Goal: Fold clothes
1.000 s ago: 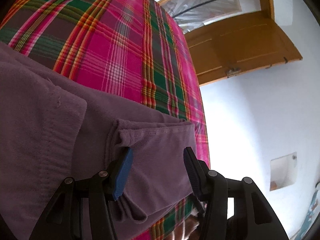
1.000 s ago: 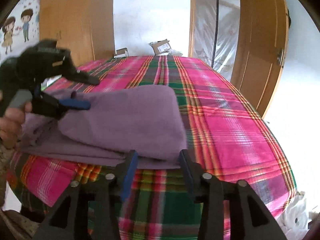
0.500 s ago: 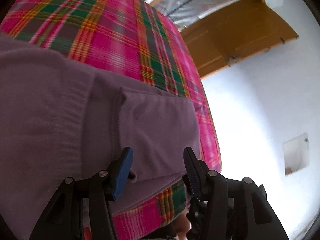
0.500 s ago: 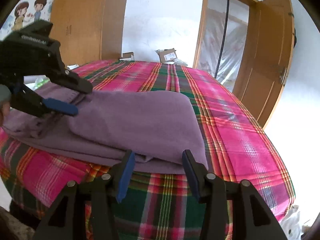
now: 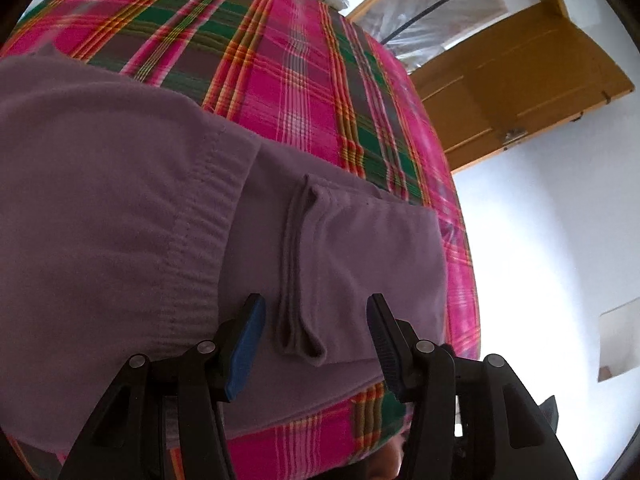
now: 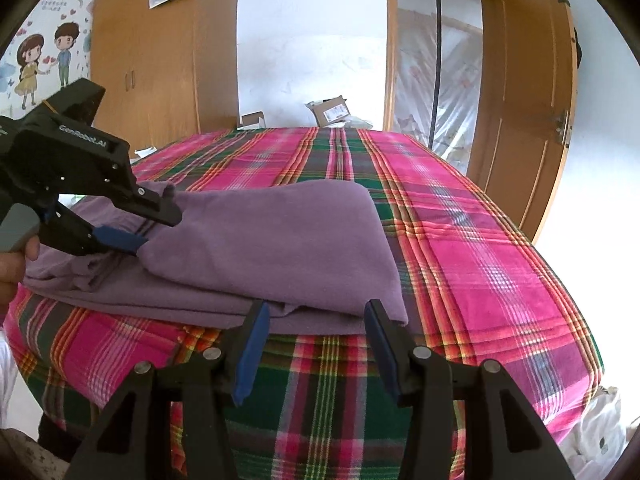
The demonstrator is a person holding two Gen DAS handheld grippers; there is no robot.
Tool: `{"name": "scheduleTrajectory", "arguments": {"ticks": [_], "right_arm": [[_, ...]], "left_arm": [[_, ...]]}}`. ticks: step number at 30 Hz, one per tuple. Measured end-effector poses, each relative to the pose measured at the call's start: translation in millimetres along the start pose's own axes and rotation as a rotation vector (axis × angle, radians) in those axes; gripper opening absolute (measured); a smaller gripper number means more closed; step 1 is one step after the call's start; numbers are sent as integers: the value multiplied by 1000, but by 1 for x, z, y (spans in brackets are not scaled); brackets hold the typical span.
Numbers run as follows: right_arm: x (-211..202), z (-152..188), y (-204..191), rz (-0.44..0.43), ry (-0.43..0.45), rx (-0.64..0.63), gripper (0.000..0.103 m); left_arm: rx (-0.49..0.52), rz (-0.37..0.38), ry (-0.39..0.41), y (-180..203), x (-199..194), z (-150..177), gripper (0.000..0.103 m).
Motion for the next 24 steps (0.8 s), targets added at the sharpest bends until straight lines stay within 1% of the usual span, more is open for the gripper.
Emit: {"name": "scheduleTrajectory", "arguments": {"ticks": [3,5,8,9,12,14,16,22,24], "right_arm": [[1,0,0,-6,1,9,50],[1,0,0,-10,-1,17,50],[2,1,1,-12,-3,25,50],[2,1,2,-12,-3,28,50],[2,1,5,-15,-6,40,50],[0,0,5,-18,-2,43,50],[-1,0,6,-21,2,47,50],[0,2,7,-35,-6,57,50],[0,2,7,-34,-5,60,50]], "left_arm": [[-17,-3,-13,12,5,1,55],[-19,-7,-17,20,17,-8,55],[-22,-10,-14,19,14,-6,55],[-18,-7,-11,17,6,-1,55],[32,-8,-15,34,24,-7,55],[60,-26,-28,41,31,-8,55],[49,-35,-33,35,25,-2,55],[52,-60,-44,37,30,-3,55],[25,-42,-48,34,29,-4,55]]}}
Point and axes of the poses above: each gripper's, at about its wrist camera, not at the fingertips, and x roughly the way its jaws point, y to its right, z to its underside, the point moved 1 cm from there along x, roughly the way its jaws point, and after that the axes turned 11 degrees about x, right-handed, at the moved point
